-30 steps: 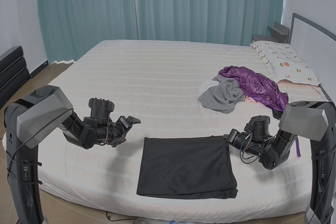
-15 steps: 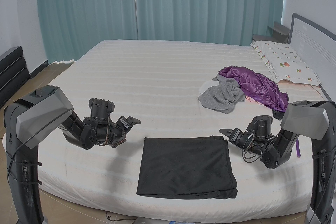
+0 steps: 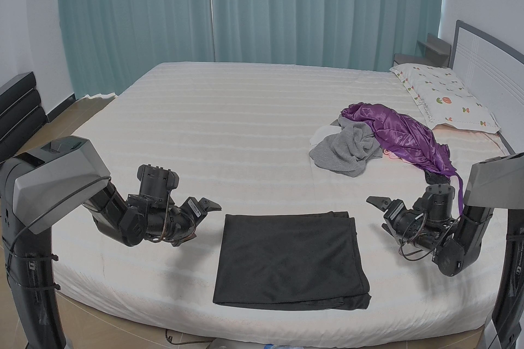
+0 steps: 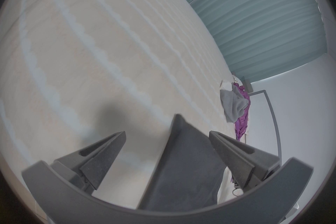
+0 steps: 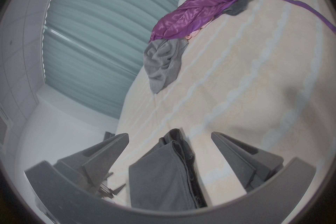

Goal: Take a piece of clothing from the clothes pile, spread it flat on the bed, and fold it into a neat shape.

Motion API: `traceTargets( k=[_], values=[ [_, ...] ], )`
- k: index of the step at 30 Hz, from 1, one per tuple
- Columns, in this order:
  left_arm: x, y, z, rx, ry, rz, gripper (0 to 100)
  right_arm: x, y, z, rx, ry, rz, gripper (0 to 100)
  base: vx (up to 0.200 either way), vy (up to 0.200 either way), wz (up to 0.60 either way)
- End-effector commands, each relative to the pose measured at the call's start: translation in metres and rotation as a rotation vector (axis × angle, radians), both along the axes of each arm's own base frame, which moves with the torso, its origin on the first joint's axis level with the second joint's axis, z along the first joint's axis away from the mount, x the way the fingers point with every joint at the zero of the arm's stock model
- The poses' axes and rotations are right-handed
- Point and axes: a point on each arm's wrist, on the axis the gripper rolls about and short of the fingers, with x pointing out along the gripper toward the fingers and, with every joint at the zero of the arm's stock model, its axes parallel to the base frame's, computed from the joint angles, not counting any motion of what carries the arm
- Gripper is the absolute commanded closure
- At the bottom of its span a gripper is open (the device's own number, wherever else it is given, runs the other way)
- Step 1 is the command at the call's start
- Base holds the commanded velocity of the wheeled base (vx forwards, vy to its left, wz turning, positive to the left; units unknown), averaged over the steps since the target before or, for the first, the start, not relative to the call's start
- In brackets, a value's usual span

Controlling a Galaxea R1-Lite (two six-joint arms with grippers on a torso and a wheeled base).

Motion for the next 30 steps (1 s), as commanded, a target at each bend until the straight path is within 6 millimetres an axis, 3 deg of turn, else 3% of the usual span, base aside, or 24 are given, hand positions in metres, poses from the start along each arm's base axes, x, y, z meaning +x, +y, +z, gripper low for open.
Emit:
traceTargets(
  k=[1,3,7,13,22,30],
  values=[
    [-0.032,0.002,0.006,0.01,0.042,-0.013,0,-0.027,-0.014,0.006,0.093,0.017,-0.069,0,0.0,0.0,0.0],
    [-0.041,0.003,0.006,0.006,0.036,-0.017,0,-0.032,-0.019,-0.004,0.111,0.027,-0.088,0,0.0,0.0,0.0],
    [-0.042,-0.007,0.004,-0.027,0.029,-0.014,0,-0.035,-0.021,-0.012,0.115,0.065,-0.1,0,0.0,0.0,0.0],
    [-0.044,-0.009,0.004,-0.026,0.031,-0.021,0,-0.039,-0.023,-0.013,0.162,0.096,-0.125,0,-0.2,0.0,0.0],
    [-0.043,-0.01,0.004,-0.031,0.03,-0.027,0,-0.039,-0.025,-0.013,0.183,0.106,-0.12,0,0.0,0.0,0.0],
    [-0.044,-0.012,0.005,-0.031,0.026,-0.032,0,-0.039,-0.025,-0.014,0.18,0.106,-0.119,0,0.0,-0.2,0.0]
  ],
)
